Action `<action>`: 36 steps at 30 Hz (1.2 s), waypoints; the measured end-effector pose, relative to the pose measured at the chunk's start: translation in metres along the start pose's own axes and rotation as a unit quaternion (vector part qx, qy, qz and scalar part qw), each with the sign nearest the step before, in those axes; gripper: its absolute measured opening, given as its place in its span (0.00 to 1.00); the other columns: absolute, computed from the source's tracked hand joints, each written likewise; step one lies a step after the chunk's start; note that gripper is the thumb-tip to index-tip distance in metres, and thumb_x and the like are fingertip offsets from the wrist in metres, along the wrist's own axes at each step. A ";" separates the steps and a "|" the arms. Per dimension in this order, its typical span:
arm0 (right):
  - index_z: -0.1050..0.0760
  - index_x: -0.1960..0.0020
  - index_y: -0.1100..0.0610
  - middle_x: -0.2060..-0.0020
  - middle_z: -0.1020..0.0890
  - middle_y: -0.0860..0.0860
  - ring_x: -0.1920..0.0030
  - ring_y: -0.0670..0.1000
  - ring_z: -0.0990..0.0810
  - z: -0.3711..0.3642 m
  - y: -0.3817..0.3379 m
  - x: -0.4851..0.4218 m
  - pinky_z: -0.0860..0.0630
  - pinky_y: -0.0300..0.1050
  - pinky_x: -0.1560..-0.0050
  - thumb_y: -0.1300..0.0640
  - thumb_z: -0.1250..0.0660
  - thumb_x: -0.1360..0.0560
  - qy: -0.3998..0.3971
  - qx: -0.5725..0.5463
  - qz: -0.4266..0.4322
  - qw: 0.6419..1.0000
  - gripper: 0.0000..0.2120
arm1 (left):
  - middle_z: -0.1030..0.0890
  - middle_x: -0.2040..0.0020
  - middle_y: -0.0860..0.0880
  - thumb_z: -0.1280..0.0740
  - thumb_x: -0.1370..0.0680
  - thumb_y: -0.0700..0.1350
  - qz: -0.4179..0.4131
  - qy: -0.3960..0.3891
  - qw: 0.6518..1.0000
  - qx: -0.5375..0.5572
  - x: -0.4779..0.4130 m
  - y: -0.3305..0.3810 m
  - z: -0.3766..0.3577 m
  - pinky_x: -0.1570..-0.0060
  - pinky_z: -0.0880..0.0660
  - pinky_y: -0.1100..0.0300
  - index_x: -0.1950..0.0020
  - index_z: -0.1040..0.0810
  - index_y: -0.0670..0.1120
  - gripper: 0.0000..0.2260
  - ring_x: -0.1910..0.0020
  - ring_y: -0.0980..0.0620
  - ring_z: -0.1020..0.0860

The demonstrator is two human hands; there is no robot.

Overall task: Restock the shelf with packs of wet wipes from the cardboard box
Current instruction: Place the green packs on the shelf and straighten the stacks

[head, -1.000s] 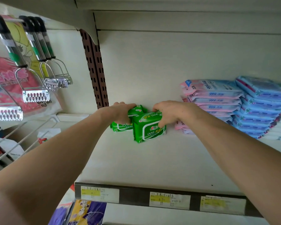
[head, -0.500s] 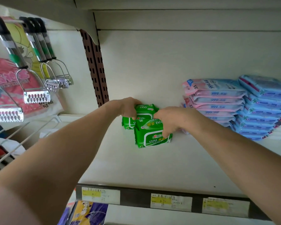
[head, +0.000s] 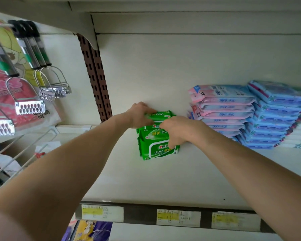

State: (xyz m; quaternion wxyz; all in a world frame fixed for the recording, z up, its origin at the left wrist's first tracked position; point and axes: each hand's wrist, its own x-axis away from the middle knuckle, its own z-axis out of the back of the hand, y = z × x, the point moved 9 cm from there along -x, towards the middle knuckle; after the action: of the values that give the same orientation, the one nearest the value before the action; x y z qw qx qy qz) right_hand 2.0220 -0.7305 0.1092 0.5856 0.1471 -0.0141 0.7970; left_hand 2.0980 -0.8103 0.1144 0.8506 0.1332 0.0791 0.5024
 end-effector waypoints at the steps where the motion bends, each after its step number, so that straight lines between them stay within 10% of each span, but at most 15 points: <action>1: 0.27 0.43 0.57 0.51 0.21 0.52 0.53 0.53 0.22 -0.001 0.000 0.001 0.26 0.43 0.58 0.56 0.28 0.30 0.006 0.002 0.002 1.000 0.18 | 0.31 0.31 0.43 0.35 0.21 0.49 0.007 0.000 1.000 0.027 0.003 0.001 0.007 0.29 0.38 0.53 0.29 0.28 0.52 0.20 0.30 0.43 0.35; 5: 0.28 0.44 0.57 0.52 0.22 0.53 0.54 0.54 0.23 0.003 0.009 0.004 0.29 0.43 0.61 0.55 0.28 0.31 0.038 -0.056 -0.006 0.998 0.18 | 0.22 0.38 0.48 0.39 0.20 0.56 0.069 0.026 0.977 0.201 0.028 -0.003 0.037 0.43 0.27 0.57 0.33 0.26 0.47 0.20 0.43 0.50 0.24; 9: 0.29 0.41 0.57 0.47 0.25 0.54 0.52 0.55 0.24 0.006 0.016 0.001 0.28 0.45 0.57 0.56 0.28 0.31 0.099 -0.105 -0.031 0.989 0.20 | 0.21 0.41 0.48 0.35 0.25 0.63 0.116 -0.109 0.966 0.205 0.048 -0.002 0.013 0.49 0.20 0.52 0.31 0.31 0.49 0.27 0.49 0.50 0.21; 16: 0.40 0.27 0.50 0.38 0.30 0.54 0.45 0.56 0.25 0.016 0.045 0.000 0.23 0.53 0.46 0.55 0.24 0.34 0.010 -0.140 -0.058 0.988 0.41 | 0.21 0.41 0.45 0.22 0.31 0.42 0.184 -0.165 0.925 0.288 0.051 -0.012 -0.026 0.51 0.19 0.52 0.31 0.38 0.48 0.34 0.49 0.45 0.18; 36: 0.29 0.39 0.56 0.51 0.21 0.53 0.52 0.54 0.22 0.009 0.050 0.005 0.22 0.49 0.52 0.54 0.27 0.31 -0.004 -0.030 -0.053 0.998 0.24 | 0.21 0.43 0.48 0.28 0.25 0.40 0.166 -0.180 0.903 0.352 0.043 0.034 -0.027 0.41 0.24 0.48 0.46 0.28 0.49 0.12 0.48 0.46 0.19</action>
State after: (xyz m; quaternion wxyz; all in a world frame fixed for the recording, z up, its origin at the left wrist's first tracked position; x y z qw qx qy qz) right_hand 1.9760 -0.7428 0.1268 0.6307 0.1332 -0.0324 0.7638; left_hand 2.0828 -0.7531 0.0989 0.6522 0.5232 0.0731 0.5437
